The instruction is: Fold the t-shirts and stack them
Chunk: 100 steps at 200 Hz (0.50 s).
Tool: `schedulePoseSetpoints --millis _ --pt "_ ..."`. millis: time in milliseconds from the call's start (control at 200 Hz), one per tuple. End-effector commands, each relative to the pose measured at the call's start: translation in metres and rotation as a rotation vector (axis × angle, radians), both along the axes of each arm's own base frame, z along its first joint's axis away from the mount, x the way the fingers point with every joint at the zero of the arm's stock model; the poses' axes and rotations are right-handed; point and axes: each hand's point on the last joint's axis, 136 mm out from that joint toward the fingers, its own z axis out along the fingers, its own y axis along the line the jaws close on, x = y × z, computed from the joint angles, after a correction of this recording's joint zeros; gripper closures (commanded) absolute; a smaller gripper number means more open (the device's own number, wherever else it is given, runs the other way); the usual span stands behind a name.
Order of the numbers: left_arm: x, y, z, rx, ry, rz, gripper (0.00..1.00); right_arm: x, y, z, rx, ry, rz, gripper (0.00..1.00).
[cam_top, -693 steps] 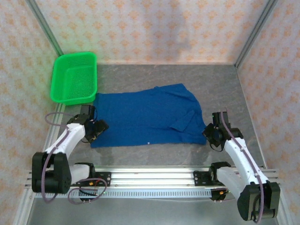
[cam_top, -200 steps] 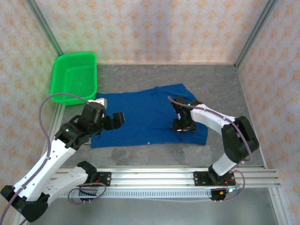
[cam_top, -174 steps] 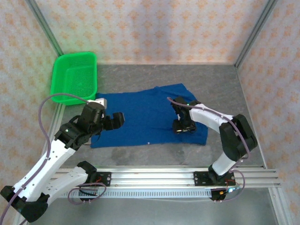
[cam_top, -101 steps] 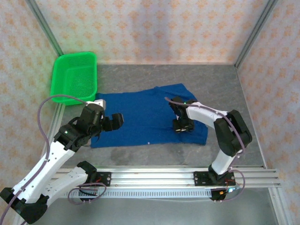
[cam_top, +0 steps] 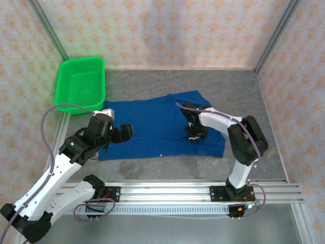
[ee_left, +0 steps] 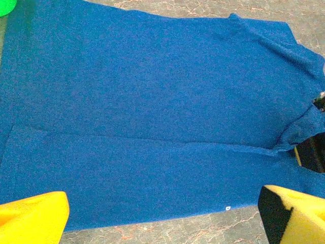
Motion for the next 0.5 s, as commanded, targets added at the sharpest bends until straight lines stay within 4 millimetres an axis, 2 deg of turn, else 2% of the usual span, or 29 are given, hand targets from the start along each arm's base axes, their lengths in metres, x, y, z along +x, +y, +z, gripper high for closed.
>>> schedulePoseSetpoints --millis 0,275,495 --pt "-0.005 0.006 -0.007 0.022 0.017 0.023 0.03 0.014 -0.003 0.011 -0.051 -0.051 0.006 0.78" --pt "-0.006 0.005 -0.018 0.032 0.043 0.013 0.04 0.035 0.005 0.018 -0.064 -0.080 0.025 0.94" --pt "-0.010 0.006 -0.038 0.037 0.086 0.028 0.04 0.064 0.015 0.024 -0.079 -0.130 0.034 0.95"
